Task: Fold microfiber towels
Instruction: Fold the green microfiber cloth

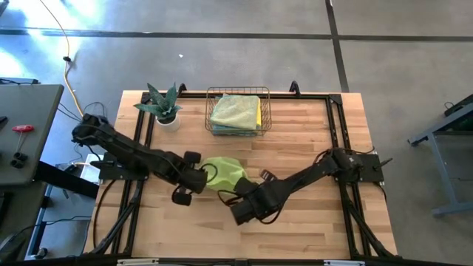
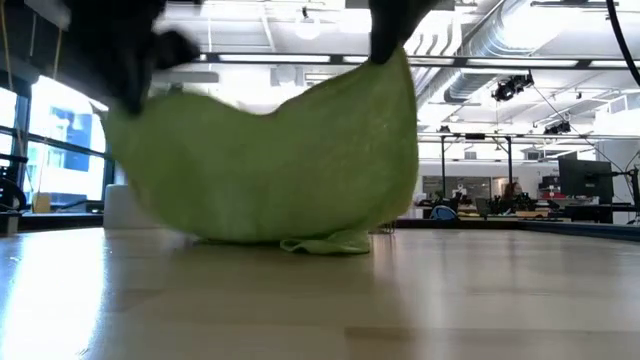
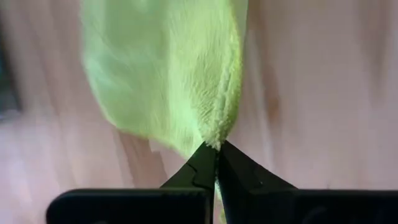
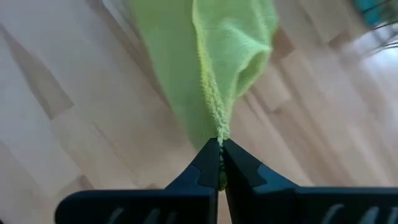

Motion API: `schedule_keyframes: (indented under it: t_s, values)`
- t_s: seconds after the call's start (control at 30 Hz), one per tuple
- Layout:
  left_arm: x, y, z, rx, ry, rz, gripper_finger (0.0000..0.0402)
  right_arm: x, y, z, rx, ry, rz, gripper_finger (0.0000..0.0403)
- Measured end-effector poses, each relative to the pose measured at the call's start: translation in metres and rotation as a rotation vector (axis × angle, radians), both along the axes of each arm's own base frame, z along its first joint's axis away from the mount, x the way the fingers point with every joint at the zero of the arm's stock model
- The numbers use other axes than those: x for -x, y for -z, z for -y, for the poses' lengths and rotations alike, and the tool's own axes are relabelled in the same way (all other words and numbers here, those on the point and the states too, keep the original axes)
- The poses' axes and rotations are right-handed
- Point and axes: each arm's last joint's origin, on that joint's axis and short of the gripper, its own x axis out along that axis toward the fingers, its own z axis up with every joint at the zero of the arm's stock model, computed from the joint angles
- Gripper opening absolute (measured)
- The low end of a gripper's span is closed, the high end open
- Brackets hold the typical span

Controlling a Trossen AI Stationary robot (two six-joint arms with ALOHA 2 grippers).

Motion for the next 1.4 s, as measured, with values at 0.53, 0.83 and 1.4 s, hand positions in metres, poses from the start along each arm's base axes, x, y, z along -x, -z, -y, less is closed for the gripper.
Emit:
schedule_keyframes:
  t_s: [0.53,0.83,1.4]
  values:
    - [-0.019,-0.122,0.001,-0.027,-0.148,0.329,0.0,0.053,-0.09,0.034,0.131,-0.149,0.106,0.0]
    - [-0.016,-0.16,0.011,0.181,-0.112,0.423,0.0,0.085,-0.132,0.048,0.066,-0.292,0.17,0.0]
    - [-0.022,-0.189,0.032,0.441,0.003,0.602,0.0,0.096,-0.161,0.044,-0.143,-0.518,0.329,0.0]
